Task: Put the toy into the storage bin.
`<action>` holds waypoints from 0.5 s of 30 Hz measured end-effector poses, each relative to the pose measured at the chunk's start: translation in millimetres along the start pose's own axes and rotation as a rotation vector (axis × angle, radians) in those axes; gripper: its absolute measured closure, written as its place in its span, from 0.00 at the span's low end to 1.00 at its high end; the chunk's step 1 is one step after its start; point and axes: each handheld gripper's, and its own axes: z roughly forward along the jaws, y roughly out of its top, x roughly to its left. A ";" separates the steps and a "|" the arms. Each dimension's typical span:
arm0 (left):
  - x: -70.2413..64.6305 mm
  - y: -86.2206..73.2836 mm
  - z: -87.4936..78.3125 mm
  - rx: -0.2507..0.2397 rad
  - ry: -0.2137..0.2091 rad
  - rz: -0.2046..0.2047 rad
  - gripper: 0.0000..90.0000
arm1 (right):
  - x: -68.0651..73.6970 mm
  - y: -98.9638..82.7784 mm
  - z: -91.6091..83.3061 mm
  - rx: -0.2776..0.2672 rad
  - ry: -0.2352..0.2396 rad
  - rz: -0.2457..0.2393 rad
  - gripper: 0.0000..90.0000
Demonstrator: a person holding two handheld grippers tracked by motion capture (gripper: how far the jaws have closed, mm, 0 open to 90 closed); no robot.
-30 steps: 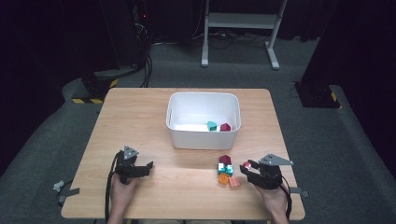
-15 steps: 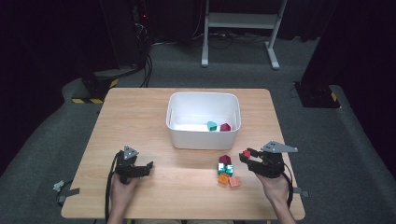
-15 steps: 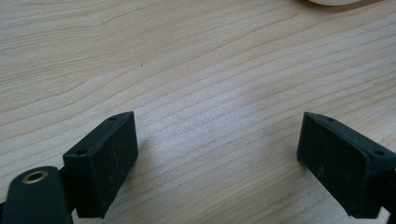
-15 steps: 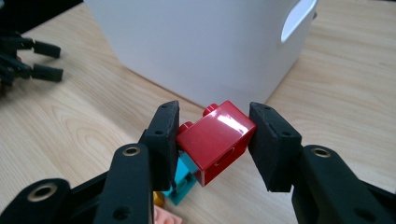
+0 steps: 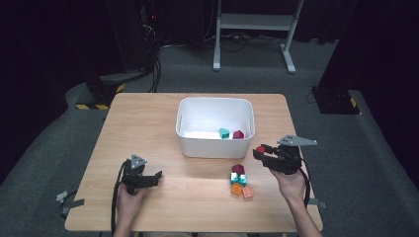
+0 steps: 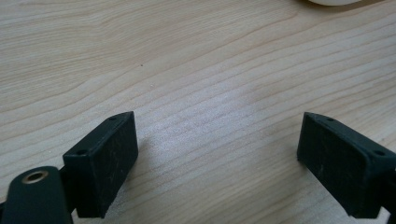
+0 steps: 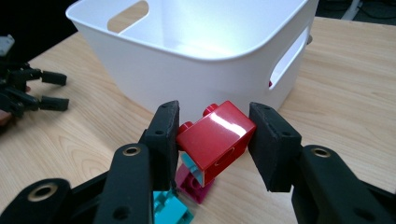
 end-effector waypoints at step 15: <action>0.1 0.0 0.0 0.001 0.000 0.001 0.14 | -0.9 36.2 -2.3 -0.028 0.014 -0.027 0.61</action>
